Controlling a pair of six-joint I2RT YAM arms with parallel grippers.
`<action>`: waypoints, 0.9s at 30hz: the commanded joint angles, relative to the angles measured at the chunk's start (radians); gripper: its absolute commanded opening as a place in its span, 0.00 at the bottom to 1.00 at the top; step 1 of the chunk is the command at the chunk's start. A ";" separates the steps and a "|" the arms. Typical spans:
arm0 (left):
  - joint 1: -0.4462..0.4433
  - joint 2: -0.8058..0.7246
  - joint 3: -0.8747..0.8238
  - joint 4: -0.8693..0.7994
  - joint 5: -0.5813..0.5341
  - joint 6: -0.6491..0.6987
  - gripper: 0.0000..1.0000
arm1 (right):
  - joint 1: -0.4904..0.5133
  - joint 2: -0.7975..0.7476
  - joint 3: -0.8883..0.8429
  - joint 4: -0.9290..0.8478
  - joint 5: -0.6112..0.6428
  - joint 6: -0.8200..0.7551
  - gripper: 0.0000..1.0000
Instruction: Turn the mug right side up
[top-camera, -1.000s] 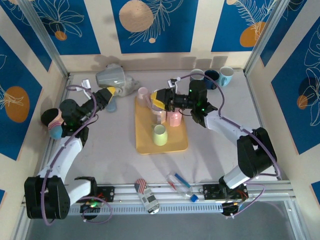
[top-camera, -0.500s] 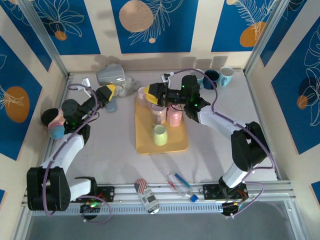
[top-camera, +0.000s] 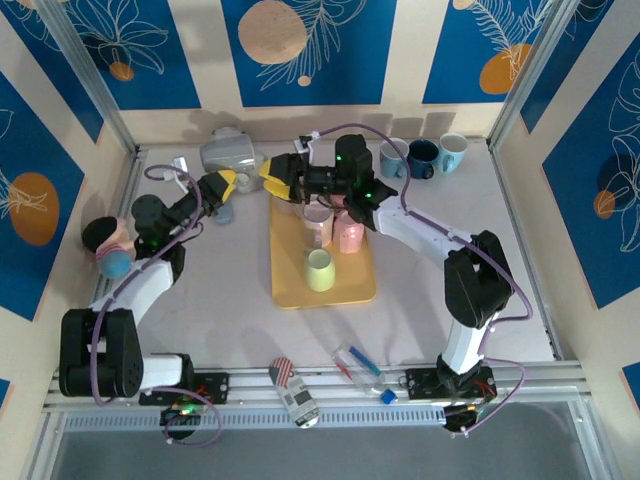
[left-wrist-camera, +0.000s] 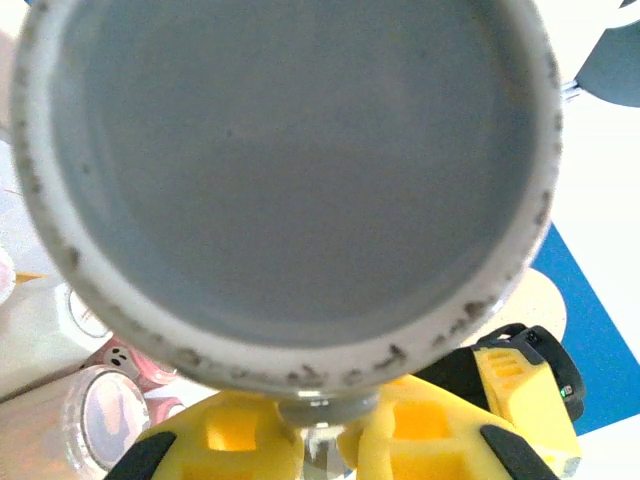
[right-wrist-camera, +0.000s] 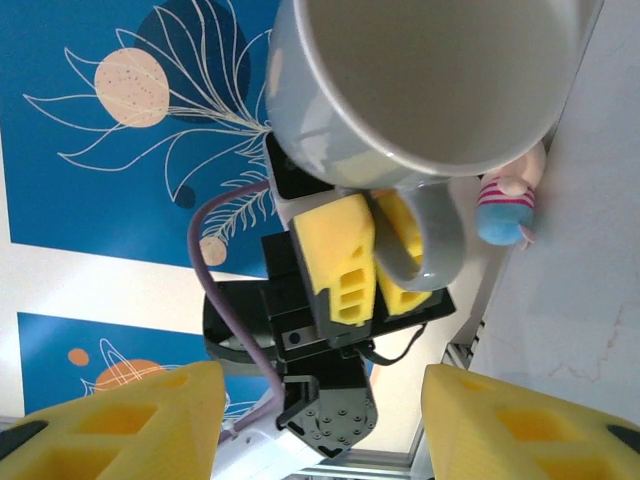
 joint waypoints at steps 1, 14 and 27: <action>0.013 0.002 0.051 0.170 0.019 -0.016 0.00 | 0.008 0.016 0.041 -0.074 0.038 0.000 0.55; 0.009 0.055 0.079 0.254 0.027 -0.075 0.00 | 0.011 0.057 0.133 -0.178 0.058 0.043 0.51; -0.007 0.099 0.116 0.268 0.033 -0.096 0.00 | 0.025 0.149 0.190 -0.117 0.046 0.121 0.49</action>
